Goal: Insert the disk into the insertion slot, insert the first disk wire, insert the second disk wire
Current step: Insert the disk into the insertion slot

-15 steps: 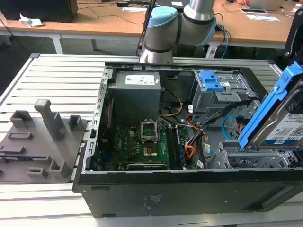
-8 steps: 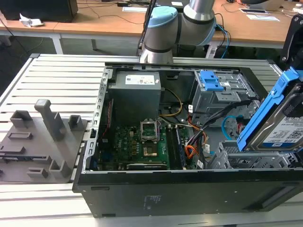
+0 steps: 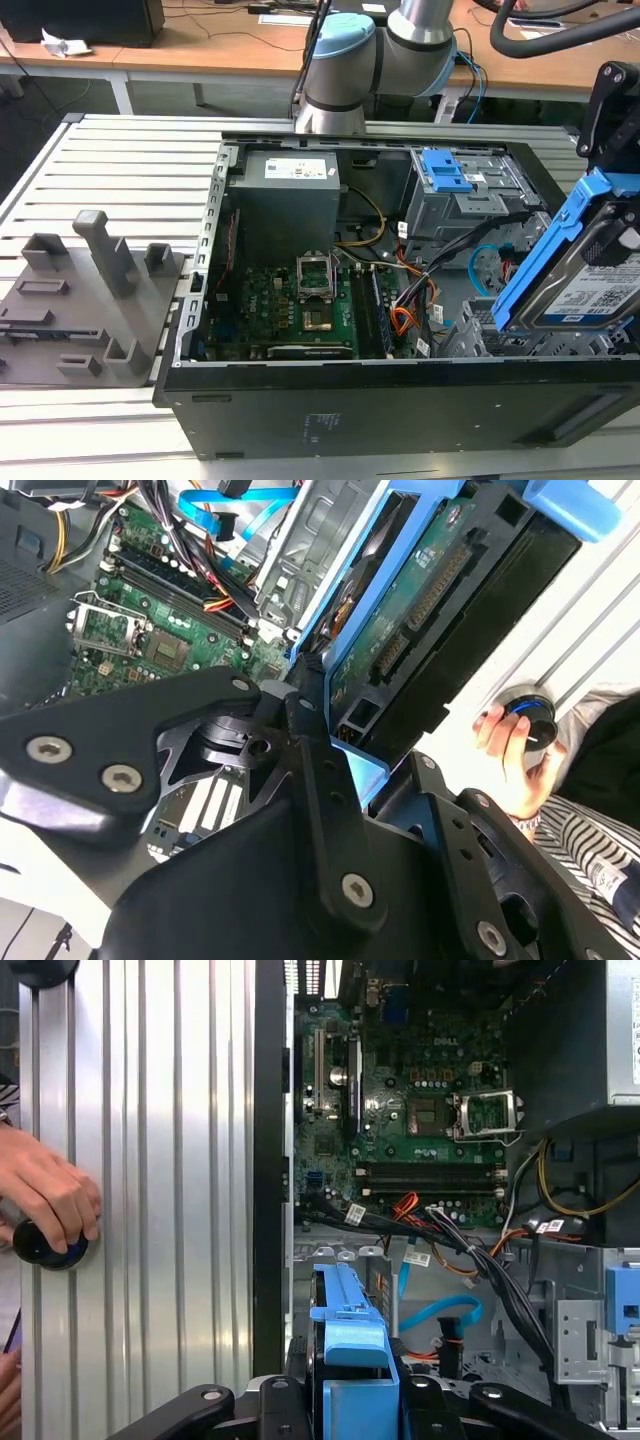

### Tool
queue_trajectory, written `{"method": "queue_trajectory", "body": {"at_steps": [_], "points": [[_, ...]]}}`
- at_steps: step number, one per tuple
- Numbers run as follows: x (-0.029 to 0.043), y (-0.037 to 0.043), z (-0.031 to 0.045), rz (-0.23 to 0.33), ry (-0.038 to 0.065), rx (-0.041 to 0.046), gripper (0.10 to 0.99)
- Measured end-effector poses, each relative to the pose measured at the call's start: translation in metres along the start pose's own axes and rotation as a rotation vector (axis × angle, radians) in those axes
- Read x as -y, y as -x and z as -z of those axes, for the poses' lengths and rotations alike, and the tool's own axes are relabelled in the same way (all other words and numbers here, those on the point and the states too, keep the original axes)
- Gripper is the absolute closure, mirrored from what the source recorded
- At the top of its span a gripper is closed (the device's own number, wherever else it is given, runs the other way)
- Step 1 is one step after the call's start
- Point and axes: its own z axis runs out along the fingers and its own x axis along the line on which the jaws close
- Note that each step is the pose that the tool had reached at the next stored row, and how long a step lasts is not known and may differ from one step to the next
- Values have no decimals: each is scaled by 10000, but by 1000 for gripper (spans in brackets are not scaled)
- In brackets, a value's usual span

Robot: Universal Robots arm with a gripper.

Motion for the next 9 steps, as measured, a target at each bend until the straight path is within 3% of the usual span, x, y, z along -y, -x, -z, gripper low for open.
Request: {"method": "queue_trajectory", "body": {"at_steps": [9], "points": [[5, 0, -127, 0, 0, 1, 718]]}}
